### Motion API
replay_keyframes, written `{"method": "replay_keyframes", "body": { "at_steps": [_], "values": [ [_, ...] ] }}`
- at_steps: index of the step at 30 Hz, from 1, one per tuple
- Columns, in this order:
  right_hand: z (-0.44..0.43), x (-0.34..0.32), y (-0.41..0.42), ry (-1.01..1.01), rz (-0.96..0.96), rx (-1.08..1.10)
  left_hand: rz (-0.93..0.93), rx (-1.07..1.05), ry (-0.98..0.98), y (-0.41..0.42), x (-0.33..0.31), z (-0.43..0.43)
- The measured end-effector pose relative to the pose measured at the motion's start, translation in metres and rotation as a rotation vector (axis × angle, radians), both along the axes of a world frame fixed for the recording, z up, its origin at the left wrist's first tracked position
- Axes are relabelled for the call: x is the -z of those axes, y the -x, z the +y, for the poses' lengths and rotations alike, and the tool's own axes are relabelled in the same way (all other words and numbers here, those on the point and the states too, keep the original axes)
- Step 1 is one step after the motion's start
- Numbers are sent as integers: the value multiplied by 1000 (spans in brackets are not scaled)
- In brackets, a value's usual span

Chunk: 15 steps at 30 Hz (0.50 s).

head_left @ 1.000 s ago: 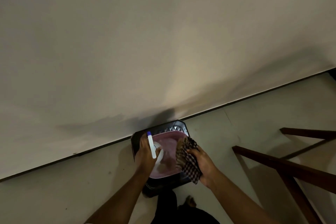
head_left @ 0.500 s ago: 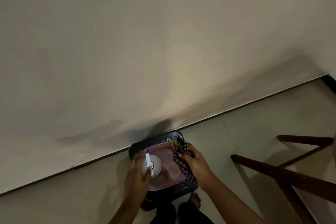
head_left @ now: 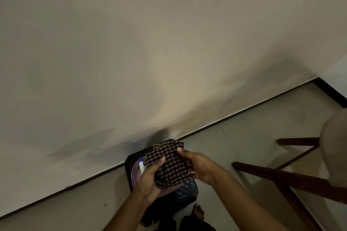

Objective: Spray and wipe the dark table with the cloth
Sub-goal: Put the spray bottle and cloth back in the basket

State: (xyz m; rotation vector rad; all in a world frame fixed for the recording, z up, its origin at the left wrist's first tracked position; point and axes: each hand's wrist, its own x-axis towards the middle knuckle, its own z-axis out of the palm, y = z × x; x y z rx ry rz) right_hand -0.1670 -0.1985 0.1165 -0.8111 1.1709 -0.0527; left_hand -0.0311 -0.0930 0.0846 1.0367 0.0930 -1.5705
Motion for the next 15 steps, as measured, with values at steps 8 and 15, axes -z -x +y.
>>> {"method": "replay_keyframes", "body": {
  "at_steps": [8,15],
  "values": [
    [30,47,-2,432,121,46,-530,-6,-358,20,25,1],
    [36,62,-6,392,144,145,-643,-73,-409,14,56,23]
  ]
}}
